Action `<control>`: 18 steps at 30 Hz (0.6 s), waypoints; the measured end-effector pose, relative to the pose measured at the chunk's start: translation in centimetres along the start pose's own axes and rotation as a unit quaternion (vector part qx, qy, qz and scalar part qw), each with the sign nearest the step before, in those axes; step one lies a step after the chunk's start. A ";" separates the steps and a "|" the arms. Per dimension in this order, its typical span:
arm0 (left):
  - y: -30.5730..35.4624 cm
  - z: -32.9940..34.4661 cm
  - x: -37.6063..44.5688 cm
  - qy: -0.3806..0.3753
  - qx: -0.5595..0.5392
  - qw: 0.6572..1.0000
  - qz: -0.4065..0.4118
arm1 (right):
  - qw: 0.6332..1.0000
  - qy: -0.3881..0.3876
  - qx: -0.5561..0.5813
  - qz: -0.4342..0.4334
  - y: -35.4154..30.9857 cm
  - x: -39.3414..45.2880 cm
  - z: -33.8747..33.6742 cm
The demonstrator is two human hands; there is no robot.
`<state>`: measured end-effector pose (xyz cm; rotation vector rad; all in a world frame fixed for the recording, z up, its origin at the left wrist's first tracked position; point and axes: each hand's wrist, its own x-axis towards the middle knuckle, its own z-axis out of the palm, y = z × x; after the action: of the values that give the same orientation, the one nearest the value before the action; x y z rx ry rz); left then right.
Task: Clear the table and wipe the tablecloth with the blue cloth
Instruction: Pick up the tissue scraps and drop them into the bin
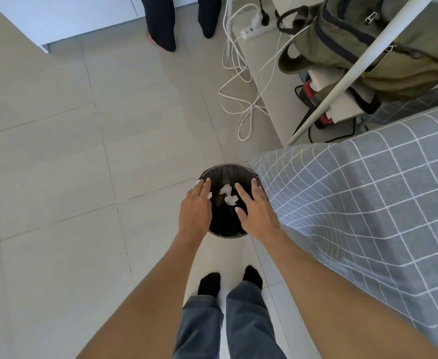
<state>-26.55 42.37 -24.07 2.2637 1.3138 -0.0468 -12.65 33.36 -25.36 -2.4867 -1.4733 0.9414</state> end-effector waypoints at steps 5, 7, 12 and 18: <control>0.7 0.7 0.6 0.002 -0.029 1.000 -0.001 | 1.000 -0.005 -0.004 0.025 1.2 0.4 -0.2; 1.3 1.3 0.7 0.004 -0.043 0.999 0.001 | 1.000 -0.001 -0.006 0.027 1.7 0.5 -0.3; 2.5 3.3 1.7 -0.044 -0.087 0.995 -0.002 | 0.999 0.005 -0.008 0.032 3.0 0.4 -0.2; 2.3 3.7 1.8 -0.109 -0.061 0.992 -0.020 | 0.999 0.004 -0.032 0.034 3.4 0.1 -0.4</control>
<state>-22.88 41.28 -26.83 2.0646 1.2127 -0.2148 -9.81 31.79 -26.38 -2.5970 -1.4483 0.9085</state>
